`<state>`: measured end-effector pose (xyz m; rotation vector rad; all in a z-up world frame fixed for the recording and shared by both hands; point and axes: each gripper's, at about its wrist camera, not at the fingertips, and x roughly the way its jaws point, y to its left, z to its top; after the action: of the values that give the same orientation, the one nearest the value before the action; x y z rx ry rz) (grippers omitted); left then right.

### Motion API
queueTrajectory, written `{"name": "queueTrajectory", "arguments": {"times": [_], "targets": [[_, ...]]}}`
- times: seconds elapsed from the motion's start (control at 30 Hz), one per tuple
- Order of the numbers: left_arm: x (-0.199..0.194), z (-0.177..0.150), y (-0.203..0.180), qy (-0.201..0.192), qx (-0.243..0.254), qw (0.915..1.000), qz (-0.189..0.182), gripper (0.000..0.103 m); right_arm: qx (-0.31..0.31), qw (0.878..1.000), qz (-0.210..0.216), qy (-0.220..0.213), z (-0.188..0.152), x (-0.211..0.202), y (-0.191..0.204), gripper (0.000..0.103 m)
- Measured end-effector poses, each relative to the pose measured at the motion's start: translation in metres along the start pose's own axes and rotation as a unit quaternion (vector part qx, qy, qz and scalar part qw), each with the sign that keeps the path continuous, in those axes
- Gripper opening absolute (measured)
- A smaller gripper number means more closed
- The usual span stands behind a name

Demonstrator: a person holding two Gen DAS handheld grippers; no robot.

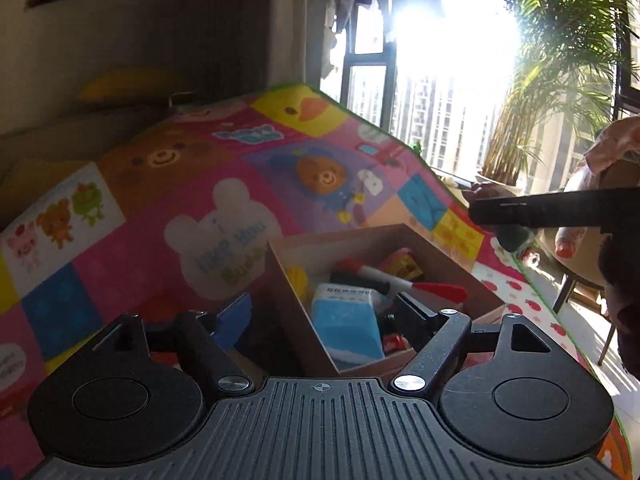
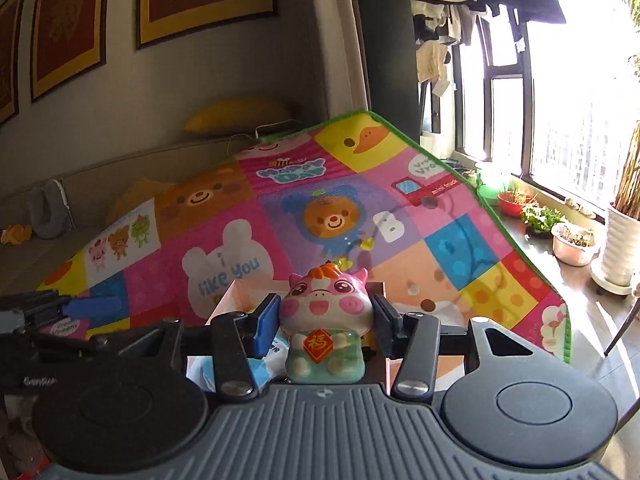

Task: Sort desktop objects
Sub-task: 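Lower the pig toy into the pink box and release it with the right tool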

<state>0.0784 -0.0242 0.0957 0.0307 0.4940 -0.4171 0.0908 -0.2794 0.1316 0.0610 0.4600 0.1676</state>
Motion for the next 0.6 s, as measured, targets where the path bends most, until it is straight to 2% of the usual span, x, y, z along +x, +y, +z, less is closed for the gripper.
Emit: {"name": "queueTrajectory", "arguments": {"times": [0.03, 0.1, 0.23, 0.3, 0.4, 0.53, 0.6], "targets": [[-0.004, -0.009, 0.004, 0.007, -0.005, 1.0000, -0.002, 0.091, -0.001, 1.000, 0.007, 0.008, 0.000, 0.011, 0.003, 0.049], [-0.013, -0.028, 0.013, 0.019, -0.016, 0.9997, -0.001, 0.095, 0.000, 1.000, 0.012, 0.018, 0.000, 0.028, 0.008, 0.060], [-0.018, -0.056, 0.023, 0.053, -0.043, 0.9977, -0.003, 0.096, 0.001, 0.999, 0.006, 0.032, -0.009, 0.029, 0.011, 0.063], [-0.015, -0.068, 0.022, 0.076, -0.046, 0.9961, -0.007, 0.097, -0.008, 0.999, 0.005, 0.032, -0.016, 0.019, 0.013, 0.079], [-0.013, -0.082, 0.016, 0.093, -0.035, 0.9950, -0.007, 0.097, -0.023, 0.998, 0.029, 0.054, -0.035, 0.005, 0.023, 0.092], [-0.016, -0.088, 0.013, 0.105, -0.034, 0.9939, -0.009, 0.099, -0.061, 0.989, 0.067, 0.116, -0.069, 0.006, 0.054, 0.096], [-0.022, -0.091, 0.011, 0.108, -0.030, 0.9937, -0.008, 0.100, -0.073, 0.985, 0.070, 0.141, -0.082, 0.015, 0.069, 0.096]]}}
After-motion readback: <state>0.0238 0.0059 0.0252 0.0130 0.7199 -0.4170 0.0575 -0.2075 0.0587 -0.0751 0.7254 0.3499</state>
